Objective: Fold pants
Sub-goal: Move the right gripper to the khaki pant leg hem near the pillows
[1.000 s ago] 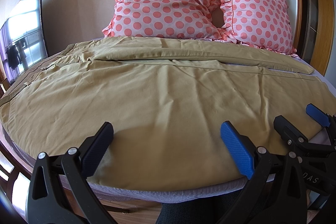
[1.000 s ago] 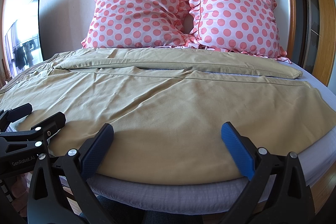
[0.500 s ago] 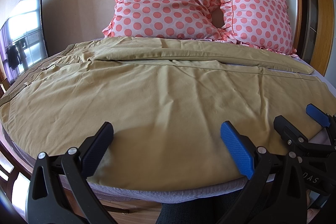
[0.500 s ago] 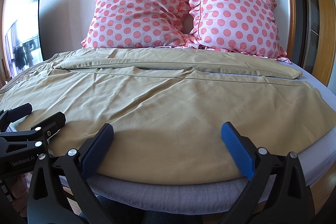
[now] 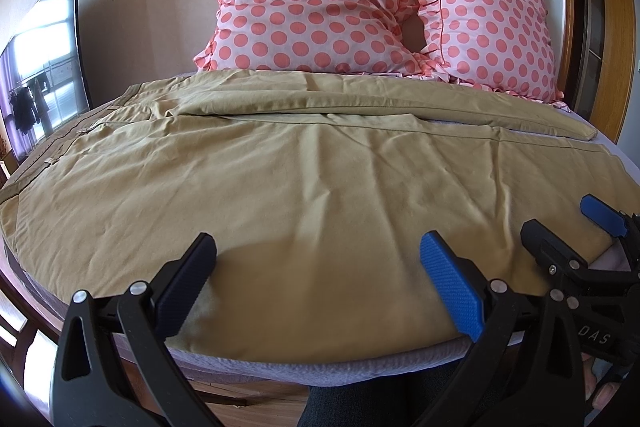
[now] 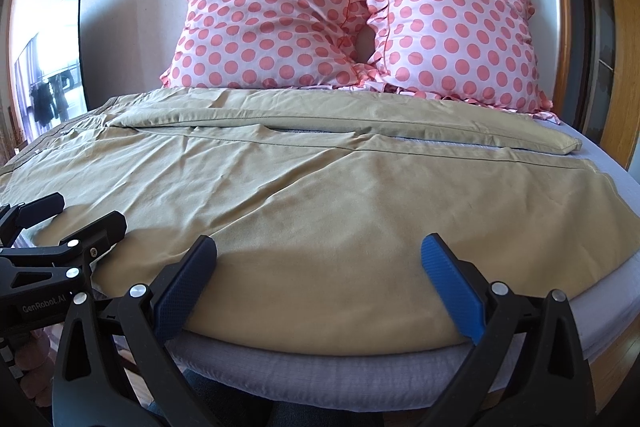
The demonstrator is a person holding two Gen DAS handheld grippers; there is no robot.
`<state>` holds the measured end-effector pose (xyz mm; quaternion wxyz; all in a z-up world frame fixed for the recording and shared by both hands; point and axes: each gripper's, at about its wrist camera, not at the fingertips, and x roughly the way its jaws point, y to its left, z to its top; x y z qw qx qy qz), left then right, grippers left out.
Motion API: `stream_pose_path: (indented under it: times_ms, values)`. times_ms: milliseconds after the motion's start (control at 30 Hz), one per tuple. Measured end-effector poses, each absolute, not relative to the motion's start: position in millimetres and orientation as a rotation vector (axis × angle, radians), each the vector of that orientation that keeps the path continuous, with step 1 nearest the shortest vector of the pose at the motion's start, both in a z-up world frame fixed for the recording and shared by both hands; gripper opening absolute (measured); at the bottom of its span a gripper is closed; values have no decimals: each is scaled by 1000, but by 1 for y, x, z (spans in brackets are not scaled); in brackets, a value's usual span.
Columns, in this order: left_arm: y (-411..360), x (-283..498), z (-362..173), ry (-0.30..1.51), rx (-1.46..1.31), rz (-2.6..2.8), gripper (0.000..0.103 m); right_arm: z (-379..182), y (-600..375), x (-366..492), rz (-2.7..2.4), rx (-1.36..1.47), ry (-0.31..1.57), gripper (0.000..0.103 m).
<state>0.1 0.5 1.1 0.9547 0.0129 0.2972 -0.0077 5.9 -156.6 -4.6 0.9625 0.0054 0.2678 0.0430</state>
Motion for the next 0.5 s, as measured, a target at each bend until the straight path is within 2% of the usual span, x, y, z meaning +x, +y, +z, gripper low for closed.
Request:
stream_pose_path:
  times_ms: [67,167,333,367,400,500]
  values:
    - [3,0,4,616,18,-23,101,10,-169,19,89,17,571,102]
    - [15,3,13,615,-25,-50,101,38,-215,42,-3,86,519,102]
    - [37,5,34,554,-92,-51,101,79,-318,130,-222,306,577,102]
    - [41,6,37,541,-101,-48,101,82,-336,153,-266,350,604,99]
    - [44,8,40,530,-108,-38,101,82,-353,175,-306,394,634,88]
    - [55,11,46,506,-126,-9,101,73,-399,236,-441,504,717,74]
